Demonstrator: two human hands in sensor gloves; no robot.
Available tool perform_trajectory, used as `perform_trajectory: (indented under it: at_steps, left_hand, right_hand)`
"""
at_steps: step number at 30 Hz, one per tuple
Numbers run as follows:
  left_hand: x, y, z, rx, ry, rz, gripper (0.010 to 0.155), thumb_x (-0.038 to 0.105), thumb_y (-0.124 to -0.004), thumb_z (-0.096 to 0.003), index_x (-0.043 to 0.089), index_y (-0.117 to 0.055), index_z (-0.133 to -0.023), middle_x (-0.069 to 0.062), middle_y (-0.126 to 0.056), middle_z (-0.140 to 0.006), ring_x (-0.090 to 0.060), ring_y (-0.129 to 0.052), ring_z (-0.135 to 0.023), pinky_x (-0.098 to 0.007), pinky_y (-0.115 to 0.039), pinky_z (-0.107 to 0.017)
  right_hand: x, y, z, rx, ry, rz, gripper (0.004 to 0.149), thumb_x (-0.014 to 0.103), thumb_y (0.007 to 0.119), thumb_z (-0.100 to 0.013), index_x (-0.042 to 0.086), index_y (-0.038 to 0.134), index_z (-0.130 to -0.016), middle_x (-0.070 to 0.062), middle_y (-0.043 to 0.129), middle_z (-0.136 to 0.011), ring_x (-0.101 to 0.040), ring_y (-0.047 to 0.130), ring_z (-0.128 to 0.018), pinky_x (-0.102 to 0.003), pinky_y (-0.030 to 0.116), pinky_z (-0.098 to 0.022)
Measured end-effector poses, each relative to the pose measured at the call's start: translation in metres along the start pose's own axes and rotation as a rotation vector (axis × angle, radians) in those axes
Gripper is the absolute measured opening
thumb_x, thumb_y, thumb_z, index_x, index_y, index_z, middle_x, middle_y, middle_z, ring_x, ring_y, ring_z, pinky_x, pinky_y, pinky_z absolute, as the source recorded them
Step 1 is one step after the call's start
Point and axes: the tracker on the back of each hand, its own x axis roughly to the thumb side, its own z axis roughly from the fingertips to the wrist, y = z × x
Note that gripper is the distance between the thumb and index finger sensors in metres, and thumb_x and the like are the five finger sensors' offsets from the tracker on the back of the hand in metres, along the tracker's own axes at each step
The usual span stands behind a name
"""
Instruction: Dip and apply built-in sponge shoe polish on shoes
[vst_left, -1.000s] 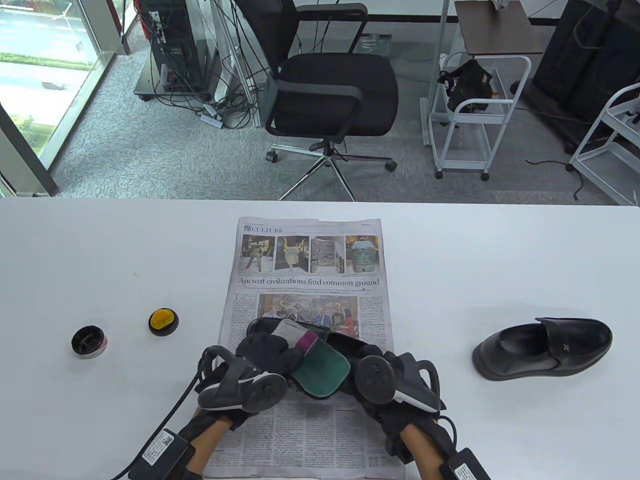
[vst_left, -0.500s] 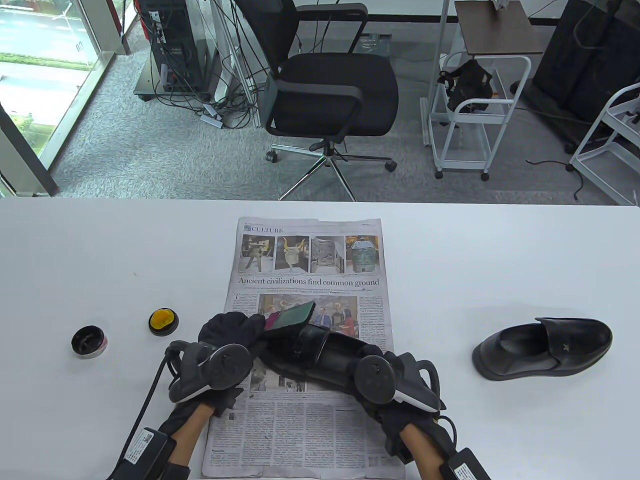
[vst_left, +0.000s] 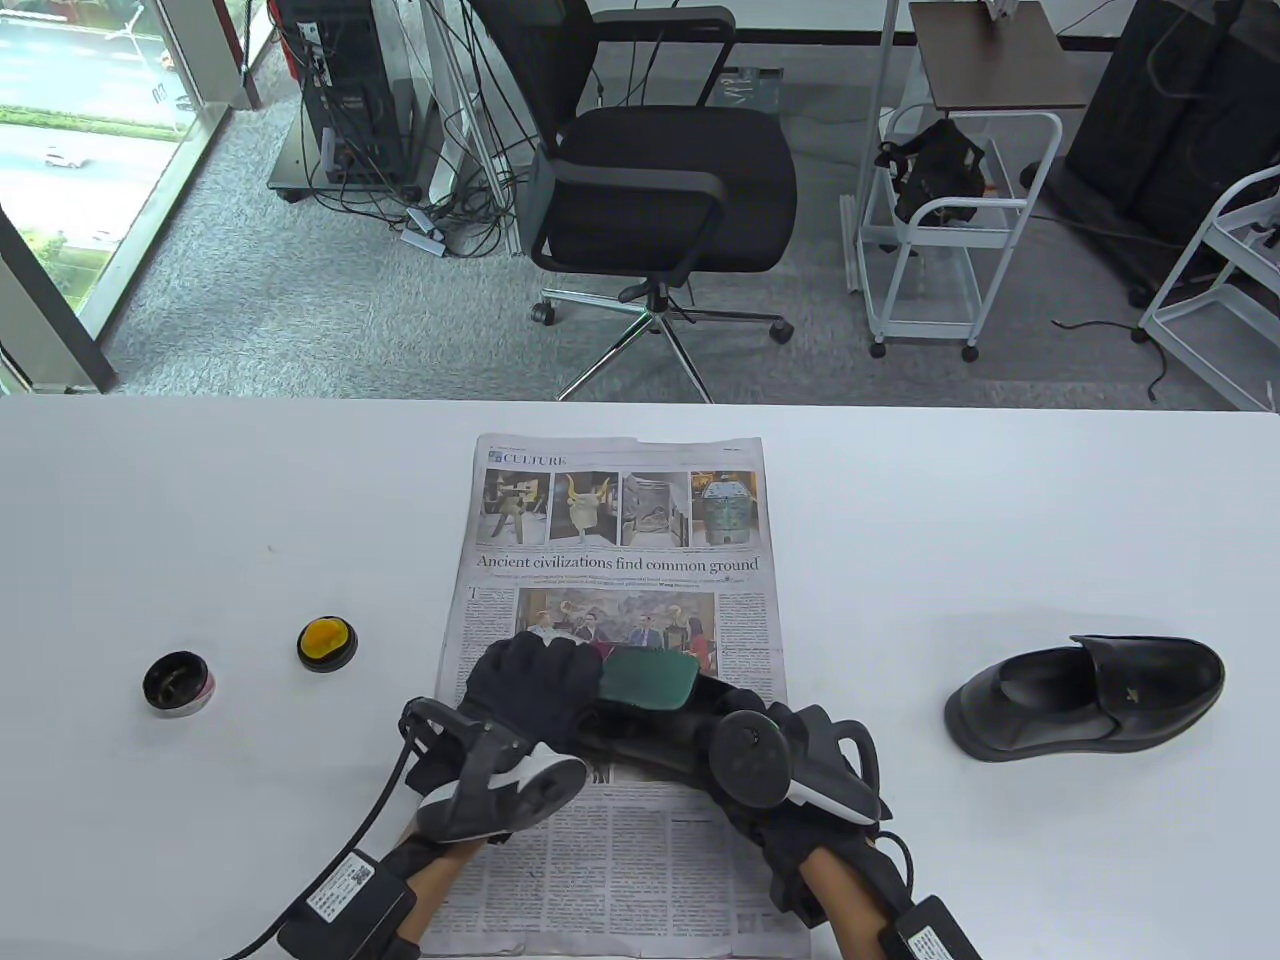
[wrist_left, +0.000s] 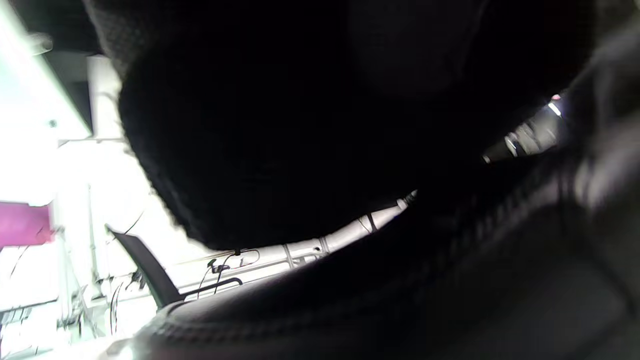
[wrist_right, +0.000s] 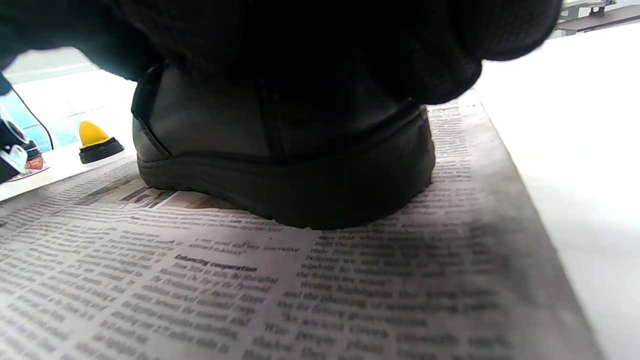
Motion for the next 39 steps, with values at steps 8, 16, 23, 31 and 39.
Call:
perform_trajectory:
  at_steps: [8,16,23,31,39]
  left_hand:
    - [-0.013,-0.022,0.0,-0.256,0.083,0.015,0.043,0.028,-0.081,-0.0545,0.027,-0.071,-0.097,-0.012,-0.078,-0.091,-0.039,-0.077,-0.081,-0.061,-0.065,-0.065]
    - [-0.068,-0.018,0.013,-0.318,0.324,0.059,0.044,0.032,-0.077,-0.0579,0.018,-0.076,-0.099,-0.011,-0.077,-0.083,-0.034,-0.076,-0.072,-0.06,-0.066,-0.062]
    - [-0.121,0.002,0.034,-0.336,0.541,0.428,0.043,0.039,-0.075,-0.059,0.02,-0.076,-0.098,-0.015,-0.091,-0.094,-0.04,-0.094,-0.075,-0.057,-0.08,-0.057]
    - [-0.148,0.027,0.055,-0.319,0.624,0.733,0.047,0.044,-0.074,-0.0591,0.015,-0.079,-0.096,-0.008,-0.101,-0.069,-0.029,-0.101,-0.055,-0.051,-0.086,-0.048]
    - [-0.165,0.011,0.095,-0.493,0.68,0.872,0.051,0.042,-0.074,-0.0587,0.003,-0.083,-0.089,-0.002,-0.112,-0.062,-0.025,-0.111,-0.046,-0.046,-0.094,-0.04]
  right_hand:
    - [0.0,0.0,0.0,0.001,-0.001,-0.001,0.038,0.037,0.074,-0.046,0.023,0.077,-0.082,-0.009,0.062,-0.095,-0.048,0.083,-0.066,-0.065,0.069,-0.055]
    - [-0.001,0.0,0.0,0.005,-0.001,-0.009,0.039,0.038,0.074,-0.046,0.023,0.077,-0.082,-0.009,0.062,-0.096,-0.048,0.082,-0.066,-0.065,0.069,-0.055]
    - [-0.001,-0.001,0.0,0.011,0.003,-0.012,0.039,0.038,0.073,-0.046,0.023,0.076,-0.082,-0.009,0.062,-0.096,-0.048,0.082,-0.067,-0.065,0.069,-0.055]
    - [-0.001,-0.001,0.0,0.013,0.005,-0.018,0.038,0.037,0.074,-0.046,0.023,0.077,-0.082,-0.009,0.062,-0.096,-0.049,0.082,-0.066,-0.065,0.069,-0.055]
    - [-0.001,-0.001,-0.001,0.013,0.002,-0.014,0.038,0.037,0.074,-0.046,0.023,0.077,-0.082,-0.009,0.062,-0.096,-0.049,0.082,-0.066,-0.065,0.069,-0.055]
